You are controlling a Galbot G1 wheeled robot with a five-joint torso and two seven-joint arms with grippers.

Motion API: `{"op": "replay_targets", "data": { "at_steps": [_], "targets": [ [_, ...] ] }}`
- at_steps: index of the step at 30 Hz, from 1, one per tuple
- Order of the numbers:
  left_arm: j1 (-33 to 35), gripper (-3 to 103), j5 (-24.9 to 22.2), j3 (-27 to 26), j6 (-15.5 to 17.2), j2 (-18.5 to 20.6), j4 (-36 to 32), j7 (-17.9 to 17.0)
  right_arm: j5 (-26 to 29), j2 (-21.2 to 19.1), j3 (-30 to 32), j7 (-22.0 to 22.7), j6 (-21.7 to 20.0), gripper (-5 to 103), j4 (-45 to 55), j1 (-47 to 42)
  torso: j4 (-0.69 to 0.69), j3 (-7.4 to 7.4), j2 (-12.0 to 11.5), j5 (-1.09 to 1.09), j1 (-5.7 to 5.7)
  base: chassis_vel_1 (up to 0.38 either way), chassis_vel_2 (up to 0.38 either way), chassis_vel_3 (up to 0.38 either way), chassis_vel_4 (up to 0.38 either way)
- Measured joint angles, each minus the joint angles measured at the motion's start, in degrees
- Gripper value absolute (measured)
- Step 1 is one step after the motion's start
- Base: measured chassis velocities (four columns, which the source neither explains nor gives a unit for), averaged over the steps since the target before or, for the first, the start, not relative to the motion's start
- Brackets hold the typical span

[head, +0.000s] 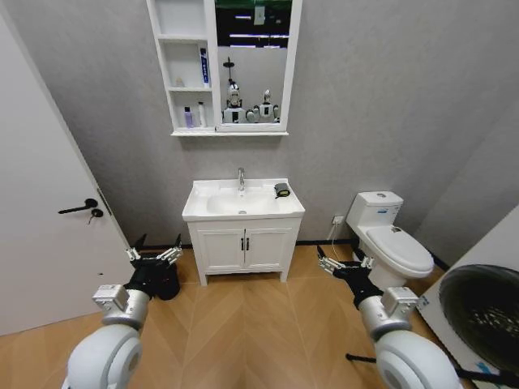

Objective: Move facial cleanser and shampoo from washbasin to cabinet, then wipe washbasin with towel.

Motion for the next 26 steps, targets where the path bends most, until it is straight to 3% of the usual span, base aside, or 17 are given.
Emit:
{"op": "replay_targets", "data": {
  "at_steps": [26],
  "targets": [
    [-0.12, 100, 0.72, -0.30, 0.42, 0.28, 0.11, -0.74, 0.04, 0.00, 0.04, 0.08, -0.04, 100, -0.01, 0.00, 0.00, 0.00, 0.00, 0.00, 0.00, 0.000, 0.000, 0.000, 0.000]
  ]
}}
